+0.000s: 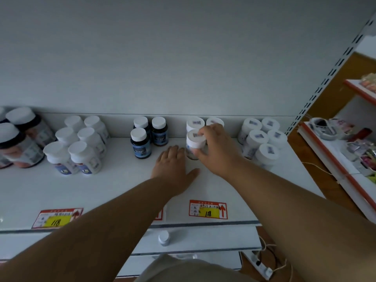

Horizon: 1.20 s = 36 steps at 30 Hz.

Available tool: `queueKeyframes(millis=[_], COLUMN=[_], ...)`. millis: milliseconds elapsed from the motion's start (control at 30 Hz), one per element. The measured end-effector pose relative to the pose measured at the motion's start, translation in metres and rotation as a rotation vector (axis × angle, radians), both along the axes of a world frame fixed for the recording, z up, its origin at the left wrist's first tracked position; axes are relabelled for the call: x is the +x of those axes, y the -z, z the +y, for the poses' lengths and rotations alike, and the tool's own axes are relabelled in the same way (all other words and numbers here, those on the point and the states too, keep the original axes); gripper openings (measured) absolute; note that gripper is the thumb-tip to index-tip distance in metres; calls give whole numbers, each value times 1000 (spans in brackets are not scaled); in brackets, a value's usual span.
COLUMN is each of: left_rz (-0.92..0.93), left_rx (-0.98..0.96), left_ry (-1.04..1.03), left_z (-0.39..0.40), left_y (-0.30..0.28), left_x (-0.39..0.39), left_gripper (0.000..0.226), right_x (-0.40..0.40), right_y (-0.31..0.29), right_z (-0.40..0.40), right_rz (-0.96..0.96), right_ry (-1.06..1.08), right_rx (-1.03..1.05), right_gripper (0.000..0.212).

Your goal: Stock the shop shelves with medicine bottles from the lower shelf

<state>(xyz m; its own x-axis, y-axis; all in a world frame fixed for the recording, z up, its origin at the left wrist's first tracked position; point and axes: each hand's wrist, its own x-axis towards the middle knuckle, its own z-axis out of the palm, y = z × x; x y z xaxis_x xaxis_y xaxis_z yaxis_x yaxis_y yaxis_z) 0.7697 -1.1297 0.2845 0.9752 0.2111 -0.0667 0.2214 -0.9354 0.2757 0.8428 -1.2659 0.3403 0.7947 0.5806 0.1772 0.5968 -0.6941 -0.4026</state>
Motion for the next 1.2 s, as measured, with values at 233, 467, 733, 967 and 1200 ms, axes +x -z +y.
queueKeyframes(millis=[233, 467, 733, 967, 1200], left_rz=[-91, -142, -170, -97, -40], left_rx=[-17, 9, -20, -8, -152], left_ry=[-101, -154, -242, -206, -197], left_z=[-41, -64, 10, 130, 201], left_y=[-28, -48, -47, -9, 74], left_x=[-80, -195, -292, -378, -392], left_gripper=[81, 74, 68, 68, 63], right_x=[-53, -147, -235, -326, -342], right_y=[-12, -23, -29, 26, 113], right_z=[-38, -53, 12, 126, 185], right_rz=[-38, 61, 119, 249, 296], right_ry=[-105, -258, -391, -298, -163], right_rx=[122, 239, 158, 200, 116], right_gripper=[52, 51, 50, 32, 38])
